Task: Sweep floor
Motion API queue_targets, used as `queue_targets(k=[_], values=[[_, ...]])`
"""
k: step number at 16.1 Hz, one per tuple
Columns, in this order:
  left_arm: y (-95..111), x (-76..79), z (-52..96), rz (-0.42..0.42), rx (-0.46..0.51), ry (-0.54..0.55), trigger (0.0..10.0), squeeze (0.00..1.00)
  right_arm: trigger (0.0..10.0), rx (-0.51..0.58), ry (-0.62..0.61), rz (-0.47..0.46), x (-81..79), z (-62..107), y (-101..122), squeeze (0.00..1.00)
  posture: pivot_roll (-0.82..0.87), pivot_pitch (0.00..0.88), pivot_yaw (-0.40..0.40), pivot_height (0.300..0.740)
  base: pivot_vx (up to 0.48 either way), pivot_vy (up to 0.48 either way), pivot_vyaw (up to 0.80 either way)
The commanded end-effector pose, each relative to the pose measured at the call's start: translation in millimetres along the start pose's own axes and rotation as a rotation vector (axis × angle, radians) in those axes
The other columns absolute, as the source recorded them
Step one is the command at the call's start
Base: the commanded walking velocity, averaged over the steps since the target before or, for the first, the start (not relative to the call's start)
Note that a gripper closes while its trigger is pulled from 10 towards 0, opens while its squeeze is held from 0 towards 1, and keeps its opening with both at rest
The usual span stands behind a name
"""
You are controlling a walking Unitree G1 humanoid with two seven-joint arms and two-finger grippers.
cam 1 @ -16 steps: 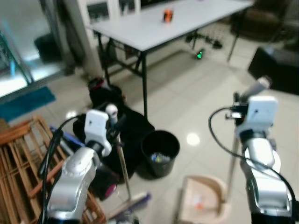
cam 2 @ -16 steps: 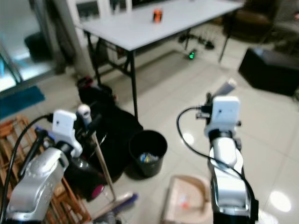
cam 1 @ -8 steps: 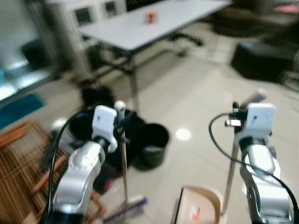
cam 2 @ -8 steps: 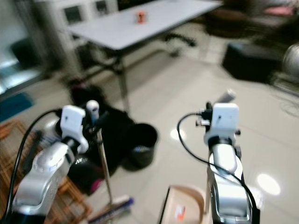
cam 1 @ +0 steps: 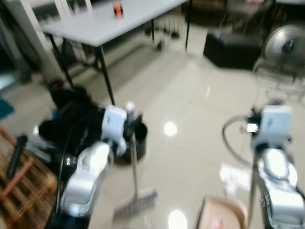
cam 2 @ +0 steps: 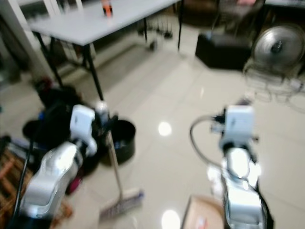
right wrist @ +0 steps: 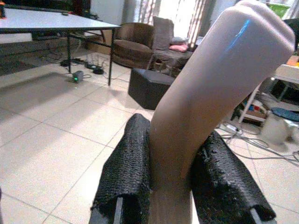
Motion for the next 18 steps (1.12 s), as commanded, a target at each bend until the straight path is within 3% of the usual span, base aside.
queue_targets(k=[1, 3, 8, 10, 15, 18], values=[[7.8, 2.1, -1.6, -0.02, 0.035, -0.011, 10.0, 0.0, 10.0, 0.017, -0.021, -0.007, 6.0, 1.5, 5.6, 0.0, -0.12, 0.01, 0.059, 0.74, 0.0, -0.39, 0.0], [8.3, 3.0, -2.4, -0.027, 0.036, -0.024, 10.0, 0.0, 10.0, 0.015, -0.03, -0.012, 7.5, 2.0, 5.9, 0.0, -0.12, 0.011, 0.06, 0.74, 0.0, -0.394, 0.0], [10.1, 2.0, -3.5, -0.037, 0.041, -0.029, 10.0, 0.0, 10.0, -0.011, -0.058, -0.032, 8.8, 3.5, 5.0, 0.0, -0.12, 0.013, 0.057, 0.74, 0.0, -0.376, -0.8], [8.1, -0.8, -4.2, 0.001, 0.023, -0.016, 10.0, 0.0, 10.0, -0.014, -0.063, -0.039, 8.3, 4.5, 5.2, 0.0, -0.12, 0.012, 0.06, 0.74, 0.0, 0.0, -0.8], [13.4, -3.4, -7.6, -0.001, 0.045, -0.015, 10.0, 0.0, 10.0, -0.023, -0.081, -0.059, 7.5, 8.7, 6.1, 0.0, -0.13, 0.014, 0.067, 0.74, 0.0, 0.479, -0.8], [15.1, -3.0, -9.5, -0.002, 0.05, -0.015, 10.0, 0.0, 10.0, -0.027, -0.093, -0.051, 10.2, 8.9, 6.1, 0.0, -0.13, 0.011, 0.071, 0.74, 0.0, 0.0, -0.4]])
Point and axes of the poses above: a point about 5 cm out from each wrist's last joint towards the gripper, its own z axis pointing back from the gripper into the wrist, its own y axis along the axis of the wrist's last joint, x = y × z, the point moved 1 cm from there along -z, pointing out of the wrist towards the gripper, and after that the axes turned 8 degrees about z, right-handed, at the moved point
